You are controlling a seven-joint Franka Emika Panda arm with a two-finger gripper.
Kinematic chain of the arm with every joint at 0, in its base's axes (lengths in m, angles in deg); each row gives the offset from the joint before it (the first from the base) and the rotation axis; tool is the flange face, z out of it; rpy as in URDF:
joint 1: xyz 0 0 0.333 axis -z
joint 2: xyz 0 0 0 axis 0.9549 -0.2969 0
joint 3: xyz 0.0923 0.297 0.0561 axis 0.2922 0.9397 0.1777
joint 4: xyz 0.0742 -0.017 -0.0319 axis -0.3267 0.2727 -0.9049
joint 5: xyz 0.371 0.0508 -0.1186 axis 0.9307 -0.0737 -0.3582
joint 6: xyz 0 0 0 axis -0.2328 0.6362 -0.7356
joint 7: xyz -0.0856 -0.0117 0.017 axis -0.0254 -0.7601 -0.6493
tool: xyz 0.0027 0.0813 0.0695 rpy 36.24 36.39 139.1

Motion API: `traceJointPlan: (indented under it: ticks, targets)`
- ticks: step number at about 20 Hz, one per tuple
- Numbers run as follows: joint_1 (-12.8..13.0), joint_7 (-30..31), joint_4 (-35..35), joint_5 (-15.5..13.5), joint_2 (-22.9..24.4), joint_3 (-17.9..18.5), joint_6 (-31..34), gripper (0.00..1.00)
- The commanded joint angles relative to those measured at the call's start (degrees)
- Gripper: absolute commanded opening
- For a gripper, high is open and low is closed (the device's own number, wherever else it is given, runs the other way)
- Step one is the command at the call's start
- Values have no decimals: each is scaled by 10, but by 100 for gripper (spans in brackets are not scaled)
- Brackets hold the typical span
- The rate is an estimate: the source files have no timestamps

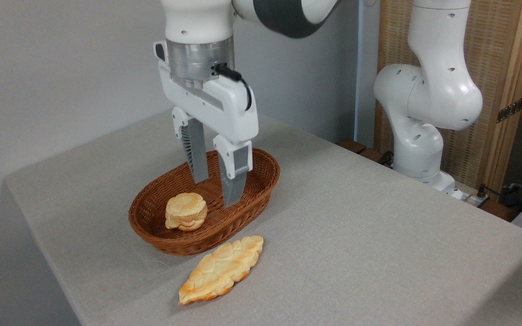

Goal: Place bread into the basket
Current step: 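Open the gripper to release the bun and raise it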

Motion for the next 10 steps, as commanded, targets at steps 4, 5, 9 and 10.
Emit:
traceJointPlan:
  ticks: [4, 5, 9, 10]
  targets:
    - [7, 71, -28, 27, 0, 6, 47, 100]
    - [7, 72, -28, 27, 0, 6, 47, 100]
    - [7, 70, -28, 28, -1, 9, 40, 100]
    - [7, 69, -28, 28, -2, 9, 37, 100]
